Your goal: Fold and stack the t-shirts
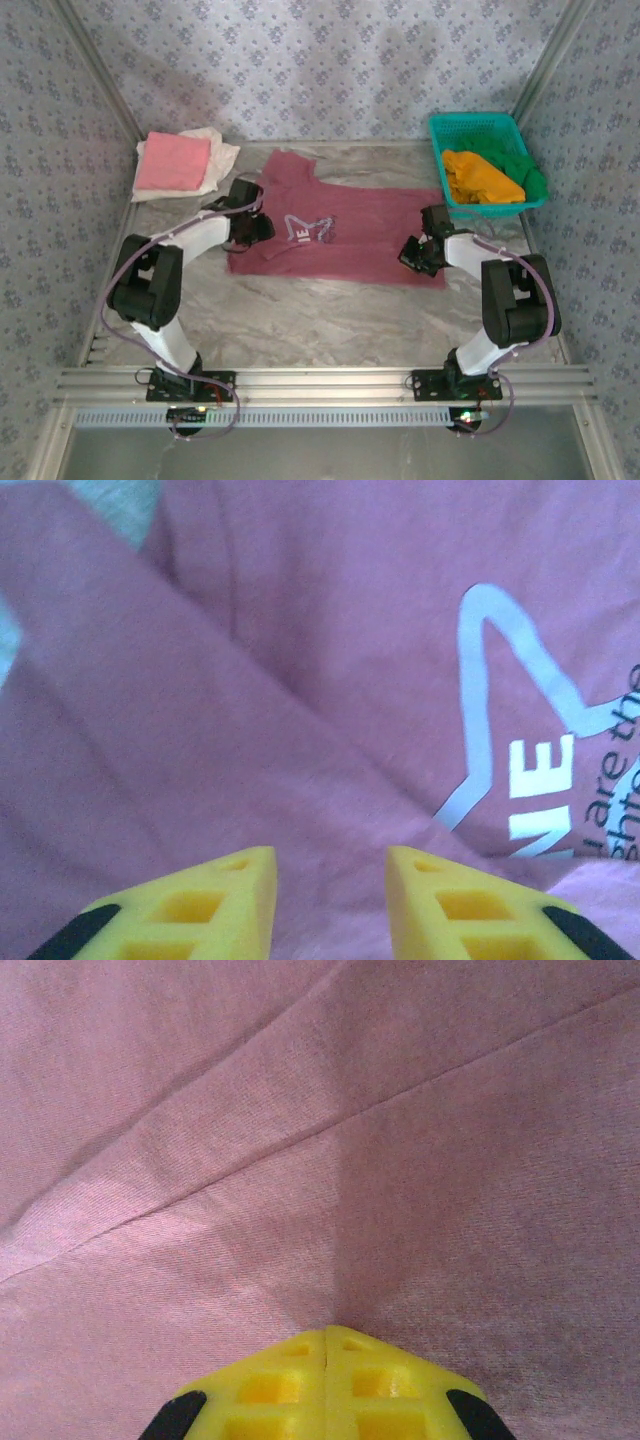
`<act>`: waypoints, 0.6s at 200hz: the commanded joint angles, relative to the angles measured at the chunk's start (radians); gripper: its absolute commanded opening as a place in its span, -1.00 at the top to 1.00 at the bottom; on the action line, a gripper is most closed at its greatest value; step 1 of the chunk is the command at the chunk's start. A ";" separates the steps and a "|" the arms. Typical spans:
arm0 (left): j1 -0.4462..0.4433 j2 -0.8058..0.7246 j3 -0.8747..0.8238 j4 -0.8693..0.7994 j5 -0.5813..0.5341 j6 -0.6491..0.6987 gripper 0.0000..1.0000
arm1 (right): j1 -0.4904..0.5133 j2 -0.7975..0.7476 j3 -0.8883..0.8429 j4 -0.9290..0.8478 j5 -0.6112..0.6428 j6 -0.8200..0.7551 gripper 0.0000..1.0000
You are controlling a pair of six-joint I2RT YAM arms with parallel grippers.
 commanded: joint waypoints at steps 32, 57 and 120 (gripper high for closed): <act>-0.052 -0.098 -0.104 -0.047 -0.044 -0.089 0.29 | -0.006 0.005 -0.008 -0.014 -0.014 -0.010 1.00; -0.050 -0.082 -0.118 -0.036 -0.052 -0.084 0.22 | -0.007 0.006 -0.009 -0.016 -0.019 -0.010 1.00; -0.051 0.005 -0.051 0.013 -0.040 -0.045 0.47 | -0.012 0.005 -0.020 -0.008 -0.028 -0.042 1.00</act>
